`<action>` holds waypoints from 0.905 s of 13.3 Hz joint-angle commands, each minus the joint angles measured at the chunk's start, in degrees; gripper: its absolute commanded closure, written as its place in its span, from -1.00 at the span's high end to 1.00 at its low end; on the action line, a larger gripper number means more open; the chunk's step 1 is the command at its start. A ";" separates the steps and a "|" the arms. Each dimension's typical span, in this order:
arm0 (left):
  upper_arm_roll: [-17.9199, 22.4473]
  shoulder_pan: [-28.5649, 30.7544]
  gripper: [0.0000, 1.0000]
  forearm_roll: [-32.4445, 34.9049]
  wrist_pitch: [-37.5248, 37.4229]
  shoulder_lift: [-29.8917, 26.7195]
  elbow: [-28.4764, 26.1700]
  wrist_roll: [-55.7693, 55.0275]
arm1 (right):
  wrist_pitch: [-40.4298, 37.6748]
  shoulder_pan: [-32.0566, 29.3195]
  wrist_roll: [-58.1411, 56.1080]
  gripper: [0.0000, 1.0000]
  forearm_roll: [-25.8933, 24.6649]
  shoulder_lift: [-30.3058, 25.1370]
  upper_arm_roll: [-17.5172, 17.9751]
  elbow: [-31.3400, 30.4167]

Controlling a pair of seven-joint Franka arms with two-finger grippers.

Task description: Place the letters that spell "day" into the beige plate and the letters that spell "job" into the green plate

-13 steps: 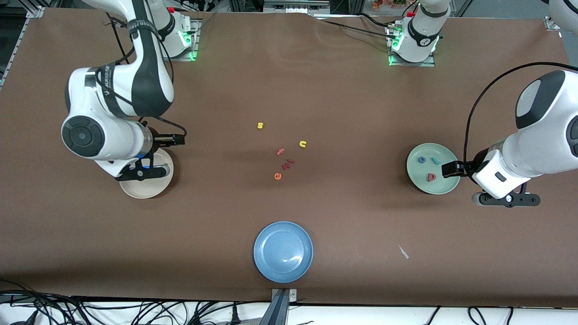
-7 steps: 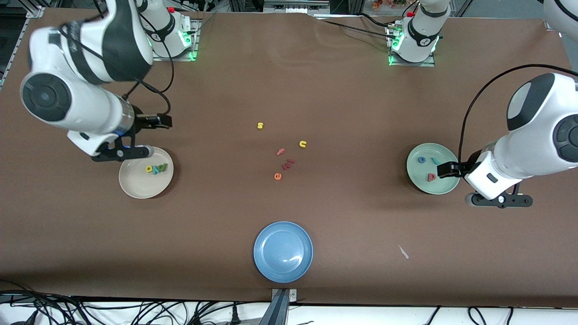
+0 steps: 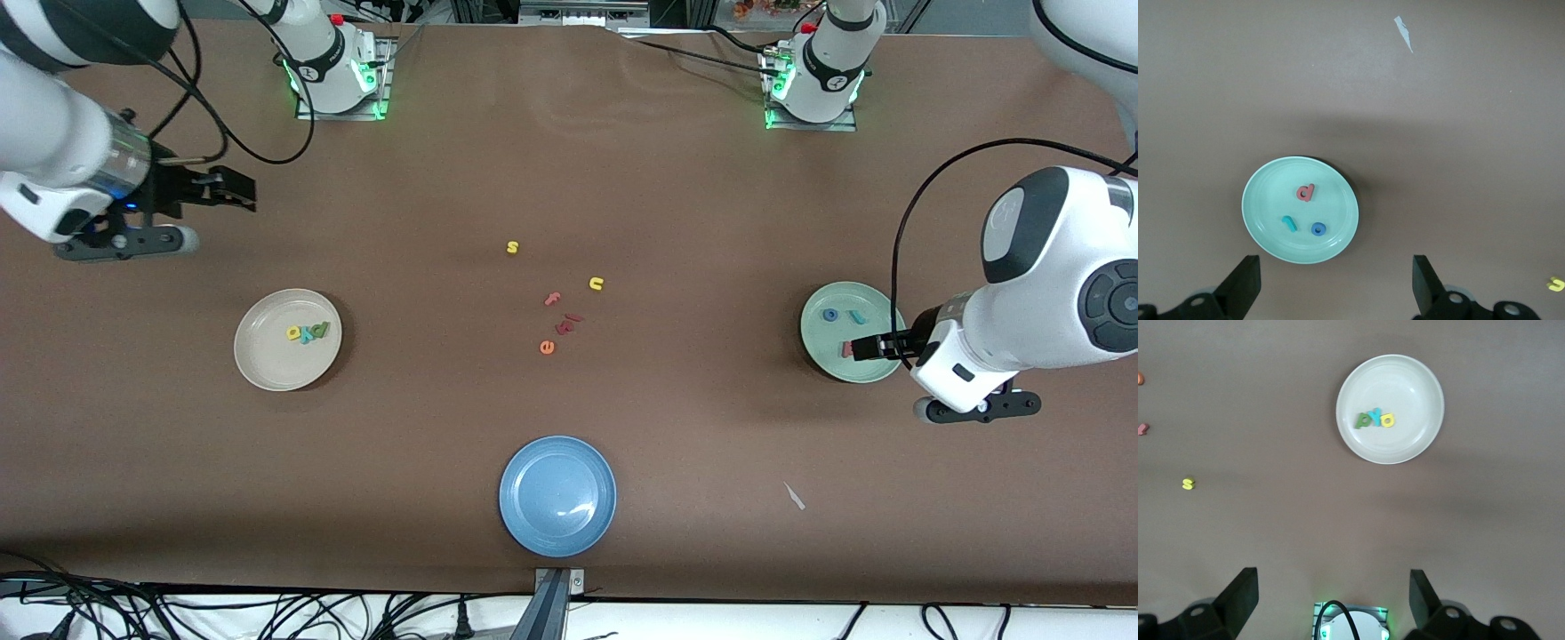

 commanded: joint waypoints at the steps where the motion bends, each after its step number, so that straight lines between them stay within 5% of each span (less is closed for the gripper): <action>1: 8.52 -5.78 1.00 -3.92 -0.44 -2.12 -0.15 1.48 | 0.01 -5.49 -1.43 1.00 -1.46 -3.32 3.45 -1.49; 3: 13.28 -9.04 1.00 -4.37 -0.18 -3.43 -1.03 1.65 | -0.17 -7.86 -2.40 1.00 -0.85 -3.85 3.63 -1.05; 10: 12.95 -9.13 1.00 -4.97 -0.09 -3.70 -2.53 2.01 | 0.62 -12.44 -1.61 1.00 -0.67 -4.21 7.32 -0.17; 12: 17.65 -12.98 1.00 -7.17 0.52 -3.79 -2.62 2.01 | 0.62 -12.18 -1.96 1.00 -0.93 -3.42 7.15 -0.17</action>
